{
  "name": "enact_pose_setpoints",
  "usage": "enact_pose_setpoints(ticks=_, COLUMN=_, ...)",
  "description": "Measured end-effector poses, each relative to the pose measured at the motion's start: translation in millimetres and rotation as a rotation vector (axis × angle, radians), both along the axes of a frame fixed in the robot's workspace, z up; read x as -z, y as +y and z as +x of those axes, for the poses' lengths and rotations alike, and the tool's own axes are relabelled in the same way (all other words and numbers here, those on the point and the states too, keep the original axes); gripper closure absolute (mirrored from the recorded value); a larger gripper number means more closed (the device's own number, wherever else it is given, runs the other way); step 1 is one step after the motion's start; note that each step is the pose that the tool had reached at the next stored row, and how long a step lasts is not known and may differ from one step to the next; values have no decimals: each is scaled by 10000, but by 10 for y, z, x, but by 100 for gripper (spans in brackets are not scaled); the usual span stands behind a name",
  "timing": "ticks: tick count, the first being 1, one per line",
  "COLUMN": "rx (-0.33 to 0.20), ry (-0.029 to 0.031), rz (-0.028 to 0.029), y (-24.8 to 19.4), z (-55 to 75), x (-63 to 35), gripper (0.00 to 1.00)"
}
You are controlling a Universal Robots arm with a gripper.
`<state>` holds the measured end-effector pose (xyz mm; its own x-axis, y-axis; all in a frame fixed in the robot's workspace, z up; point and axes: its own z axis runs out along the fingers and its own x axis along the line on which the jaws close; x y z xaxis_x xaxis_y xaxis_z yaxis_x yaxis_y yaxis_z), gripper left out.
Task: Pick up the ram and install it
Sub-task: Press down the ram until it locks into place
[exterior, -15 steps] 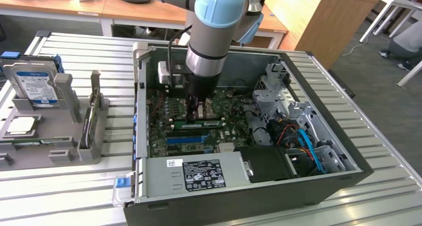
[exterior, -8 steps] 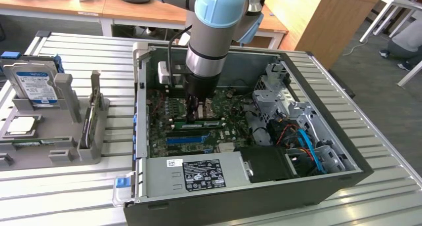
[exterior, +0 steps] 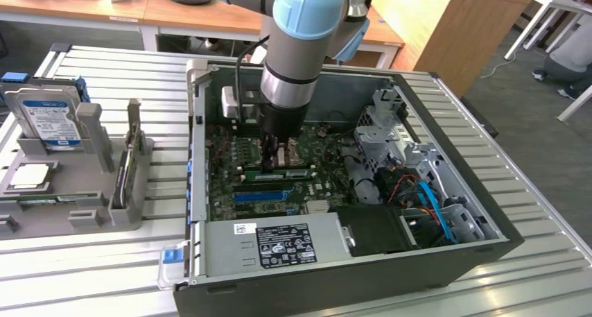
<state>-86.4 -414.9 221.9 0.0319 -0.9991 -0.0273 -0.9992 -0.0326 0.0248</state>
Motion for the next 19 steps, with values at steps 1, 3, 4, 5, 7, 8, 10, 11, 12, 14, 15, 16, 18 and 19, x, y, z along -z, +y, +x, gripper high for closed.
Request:
enact_pose_setpoints(ticks=1, rx=0, ry=0, rz=0, y=0, z=0, x=0, gripper=89)
enact_pose_setpoints(ticks=3, rx=0, ry=0, rz=0, y=0, z=0, x=0, gripper=89)
enact_pose_setpoints(ticks=4, rx=0, ry=0, rz=0, y=0, z=0, x=0, gripper=89)
enact_pose_setpoints(ticks=5, rx=0, ry=0, rz=0, y=0, z=0, x=0, gripper=89)
enact_pose_setpoints(ticks=7, rx=1, ry=1, rz=0, y=0, z=0, x=0, gripper=89)
enact_pose_setpoints(ticks=8, rx=0, ry=0, rz=-1, y=0, z=0, x=0, gripper=89)
enact_pose_setpoints(ticks=10, rx=0, ry=0, rz=0, y=0, z=0, x=0, gripper=89)
enact_pose_setpoints(ticks=11, rx=0, ry=0, rz=0, y=0, z=0, x=0, gripper=89)
enact_pose_setpoints(ticks=12, rx=0, ry=-1, rz=1, y=0, z=0, x=0, gripper=89)
enact_pose_setpoints(ticks=14, rx=0, ry=-14, rz=16, y=2, z=2, x=-12, gripper=89)
enact_pose_setpoints(ticks=15, rx=0, ry=-8, rz=13, y=2, z=2, x=-29, gripper=89)
enact_pose_setpoints(ticks=16, rx=0, ry=-1, rz=2, y=0, z=0, x=-52, gripper=89)
enact_pose_setpoints(ticks=18, rx=0, ry=-1, rz=1, y=0, z=0, x=-173, gripper=89)
enact_pose_setpoints(ticks=19, rx=0, ry=0, rz=1, y=0, z=0, x=-192, gripper=89)
